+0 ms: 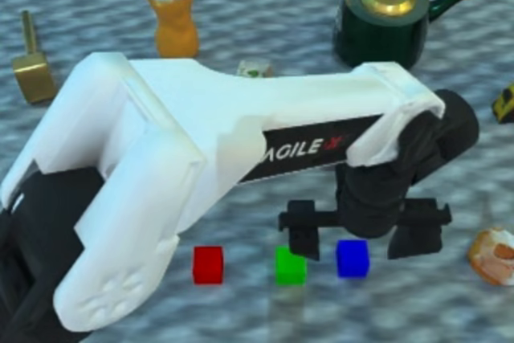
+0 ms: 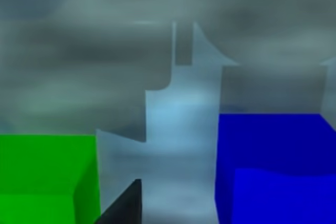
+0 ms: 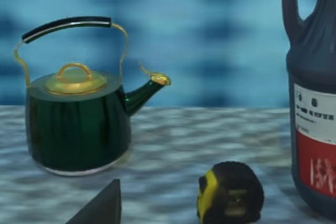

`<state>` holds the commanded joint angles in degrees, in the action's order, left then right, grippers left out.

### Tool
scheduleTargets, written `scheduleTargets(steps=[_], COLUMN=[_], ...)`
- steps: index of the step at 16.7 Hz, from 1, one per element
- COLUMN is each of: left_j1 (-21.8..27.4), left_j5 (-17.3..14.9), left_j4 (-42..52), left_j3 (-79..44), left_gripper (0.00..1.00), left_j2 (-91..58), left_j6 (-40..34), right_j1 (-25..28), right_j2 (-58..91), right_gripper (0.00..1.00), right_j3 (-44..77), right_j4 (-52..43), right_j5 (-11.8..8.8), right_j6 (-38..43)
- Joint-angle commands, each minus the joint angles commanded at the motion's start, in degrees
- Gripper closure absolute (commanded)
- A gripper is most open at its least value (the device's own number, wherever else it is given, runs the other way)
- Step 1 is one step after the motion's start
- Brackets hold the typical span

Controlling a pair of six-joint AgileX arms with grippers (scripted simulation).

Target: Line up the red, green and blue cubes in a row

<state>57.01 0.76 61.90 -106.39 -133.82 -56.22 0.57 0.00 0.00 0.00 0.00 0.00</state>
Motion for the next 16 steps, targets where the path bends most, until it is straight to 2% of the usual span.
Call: scheduleTargets(steps=[8, 16], left_j1=[0.1, -0.9], left_j5=[0.0, 0.0], left_j4=[1.0, 14.3], left_j3=[-1.0, -11.9], left_gripper=[0.00, 0.00], left_j2=[0.1, 2.4], left_j6=[0.0, -0.3], right_j1=[0.0, 0.0], right_j2=[0.0, 0.0], right_gripper=[0.00, 0.00], right_j3=[0.0, 0.0], right_j4=[0.0, 0.0], right_j5=[0.0, 0.0], right_j6=[0.0, 0.0])
